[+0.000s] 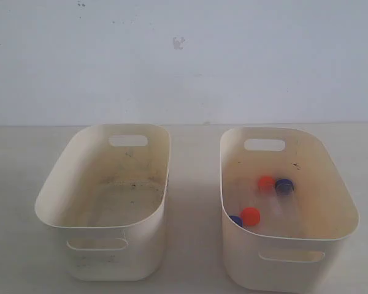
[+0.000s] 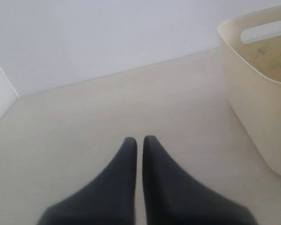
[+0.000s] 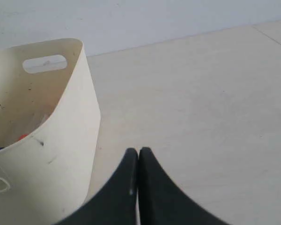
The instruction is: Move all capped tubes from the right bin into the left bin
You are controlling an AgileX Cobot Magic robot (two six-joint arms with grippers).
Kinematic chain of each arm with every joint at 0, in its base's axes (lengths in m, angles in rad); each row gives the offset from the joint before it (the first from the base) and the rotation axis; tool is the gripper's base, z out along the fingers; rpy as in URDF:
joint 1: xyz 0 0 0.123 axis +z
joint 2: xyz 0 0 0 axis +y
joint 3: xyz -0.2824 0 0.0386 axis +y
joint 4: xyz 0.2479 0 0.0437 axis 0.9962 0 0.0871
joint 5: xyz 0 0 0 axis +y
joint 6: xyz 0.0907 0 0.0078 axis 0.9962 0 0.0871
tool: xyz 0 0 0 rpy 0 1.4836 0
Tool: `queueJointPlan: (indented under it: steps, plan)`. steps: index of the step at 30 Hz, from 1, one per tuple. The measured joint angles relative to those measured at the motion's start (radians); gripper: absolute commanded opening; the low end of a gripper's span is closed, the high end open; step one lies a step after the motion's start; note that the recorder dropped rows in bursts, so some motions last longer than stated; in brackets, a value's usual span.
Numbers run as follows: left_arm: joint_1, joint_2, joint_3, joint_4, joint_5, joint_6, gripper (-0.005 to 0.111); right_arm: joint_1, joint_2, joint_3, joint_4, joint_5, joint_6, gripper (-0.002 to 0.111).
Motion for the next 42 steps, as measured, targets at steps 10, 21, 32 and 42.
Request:
queueJointPlan:
  steps: [10, 21, 32, 42]
  plan:
    - [0.000, 0.000, 0.000, 0.000, 0.000, 0.000, 0.004, 0.000, 0.000, 0.000, 0.000, -0.054, 0.000, 0.000]
    - [0.000, 0.000, 0.000, 0.000, 0.000, 0.000, 0.004, 0.009, 0.000, 0.000, 0.002, -0.255, 0.000, 0.000]
    - [0.000, 0.000, 0.000, 0.000, 0.000, 0.000, 0.004, 0.009, 0.057, -0.156, 0.012, -0.559, 0.076, 0.000]
    - [0.000, 0.000, 0.000, 0.000, 0.000, 0.000, 0.004, 0.133, 0.536, -0.677, 0.000, 0.512, 0.082, 0.000]
